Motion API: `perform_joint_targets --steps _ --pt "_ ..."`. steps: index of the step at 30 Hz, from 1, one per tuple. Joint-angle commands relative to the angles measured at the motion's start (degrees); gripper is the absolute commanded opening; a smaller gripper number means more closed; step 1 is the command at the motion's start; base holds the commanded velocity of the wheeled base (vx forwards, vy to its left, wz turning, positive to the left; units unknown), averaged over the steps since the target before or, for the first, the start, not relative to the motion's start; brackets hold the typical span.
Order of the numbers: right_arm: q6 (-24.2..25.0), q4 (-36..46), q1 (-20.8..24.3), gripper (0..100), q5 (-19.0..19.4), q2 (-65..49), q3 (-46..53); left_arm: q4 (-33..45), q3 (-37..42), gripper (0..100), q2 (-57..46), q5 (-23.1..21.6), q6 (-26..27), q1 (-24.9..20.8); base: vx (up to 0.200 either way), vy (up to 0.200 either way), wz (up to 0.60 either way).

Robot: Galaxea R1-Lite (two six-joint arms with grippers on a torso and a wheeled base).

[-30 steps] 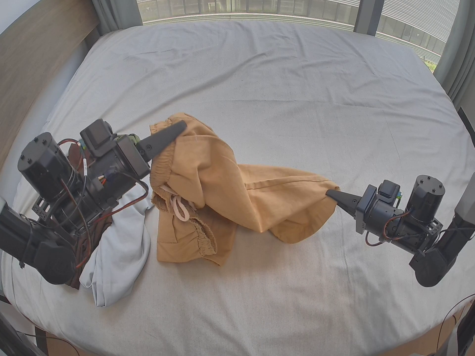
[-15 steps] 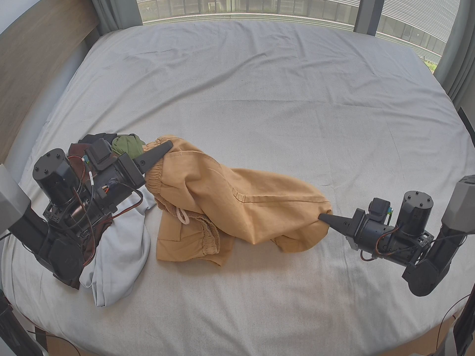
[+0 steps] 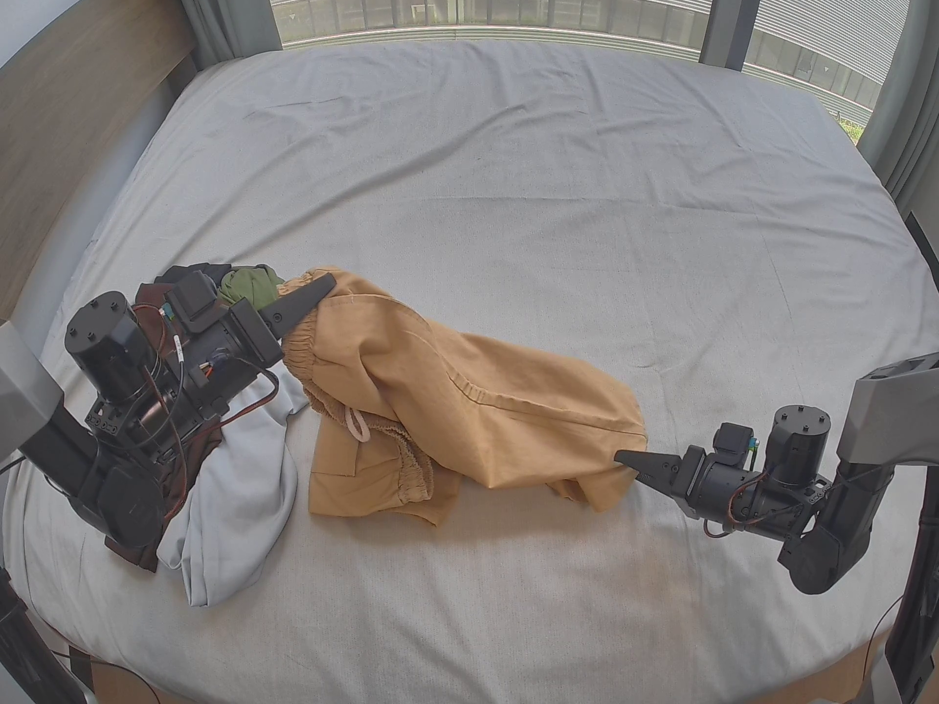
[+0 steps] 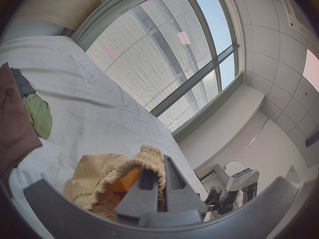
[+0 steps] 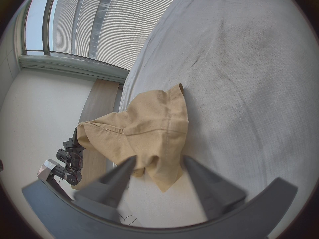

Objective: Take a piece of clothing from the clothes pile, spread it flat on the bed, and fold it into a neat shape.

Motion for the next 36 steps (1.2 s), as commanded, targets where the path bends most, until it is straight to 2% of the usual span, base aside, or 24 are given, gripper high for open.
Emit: perform_joint_targets --steps 1,11,21,27,36 --pt "0.29 -0.01 -1.85 100 0.01 1.1 -1.32 -0.01 0.01 0 -0.1 0.01 -0.05 -0.04 0.0 0.0 0.0" --pt "0.47 -0.19 -2.03 100 0.36 3.21 -3.69 -0.01 0.01 0 -0.45 0.01 -0.05 -0.31 0.0 0.0 0.0" --pt "0.38 -0.27 0.7 100 0.27 3.12 -7.82 -0.1 0.01 0 -0.54 0.27 -0.05 -1.45 0.0 0.0 0.0" --pt "0.47 -0.19 0.88 100 0.36 1.01 -8.7 -0.1 -0.07 0 -0.54 0.36 -0.05 -1.45 0.0 0.0 0.0" --pt "1.79 -0.19 3.07 100 0.54 -7.96 -4.3 -0.1 -0.25 0 -0.19 0.36 -0.05 -1.01 0.0 0.0 0.0"
